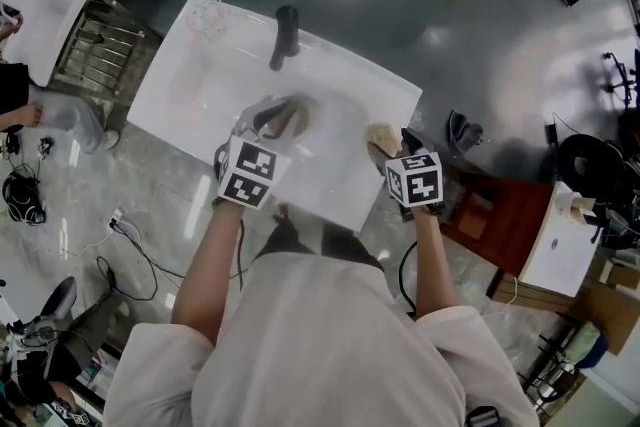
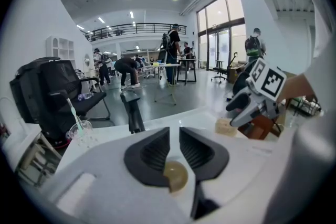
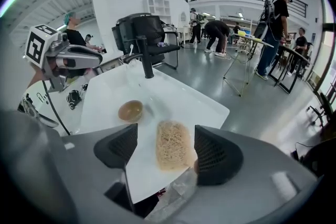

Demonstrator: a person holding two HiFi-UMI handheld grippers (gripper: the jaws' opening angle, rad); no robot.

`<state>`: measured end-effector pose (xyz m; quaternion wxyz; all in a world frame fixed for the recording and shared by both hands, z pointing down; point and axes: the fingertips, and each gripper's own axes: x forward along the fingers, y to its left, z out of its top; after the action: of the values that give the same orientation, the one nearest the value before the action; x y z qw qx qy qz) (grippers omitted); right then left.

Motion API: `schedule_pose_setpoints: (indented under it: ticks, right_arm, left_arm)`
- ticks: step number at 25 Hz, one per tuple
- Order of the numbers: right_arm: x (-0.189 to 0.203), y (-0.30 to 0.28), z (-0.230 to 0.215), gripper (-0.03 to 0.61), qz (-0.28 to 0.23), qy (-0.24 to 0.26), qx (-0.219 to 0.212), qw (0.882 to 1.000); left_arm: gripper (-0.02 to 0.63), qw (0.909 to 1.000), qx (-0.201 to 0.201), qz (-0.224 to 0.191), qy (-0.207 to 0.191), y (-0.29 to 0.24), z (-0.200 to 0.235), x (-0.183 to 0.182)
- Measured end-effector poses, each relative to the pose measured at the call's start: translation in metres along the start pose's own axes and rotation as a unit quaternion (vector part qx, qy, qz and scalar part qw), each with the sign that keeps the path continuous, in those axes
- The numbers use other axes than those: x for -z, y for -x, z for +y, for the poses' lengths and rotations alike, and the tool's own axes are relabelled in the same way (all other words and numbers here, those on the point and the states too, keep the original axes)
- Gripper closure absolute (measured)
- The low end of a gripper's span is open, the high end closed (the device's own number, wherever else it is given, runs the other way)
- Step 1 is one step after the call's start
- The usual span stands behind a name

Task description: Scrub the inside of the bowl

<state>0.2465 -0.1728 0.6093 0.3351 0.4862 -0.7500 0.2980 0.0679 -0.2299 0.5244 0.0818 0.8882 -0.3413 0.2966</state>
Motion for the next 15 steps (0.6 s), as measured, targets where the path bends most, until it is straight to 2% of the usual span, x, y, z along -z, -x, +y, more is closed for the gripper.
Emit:
schedule_pose_setpoints:
  ticks: [8, 12, 15]
  right_arm:
    - [0.024, -0.026, -0.008, 0.224, 0.045, 0.004, -0.016, 0.999]
    - [0.034, -0.034, -0.010, 0.224, 0.065, 0.012, -0.015, 0.998]
    - [0.039, -0.040, -0.013, 0.250, 0.075, 0.018, -0.013, 0.997]
  left_arm:
    - [0.557, 0.9994, 0.003, 0.034, 0.007, -0.018, 0.000, 0.018]
    - [0.534, 0.9974, 0.019, 0.069, 0.003, -0.029, -0.006, 0.038]
    - [0.521, 0.9952, 0.033, 0.092, 0.000, -0.040, -0.009, 0.053]
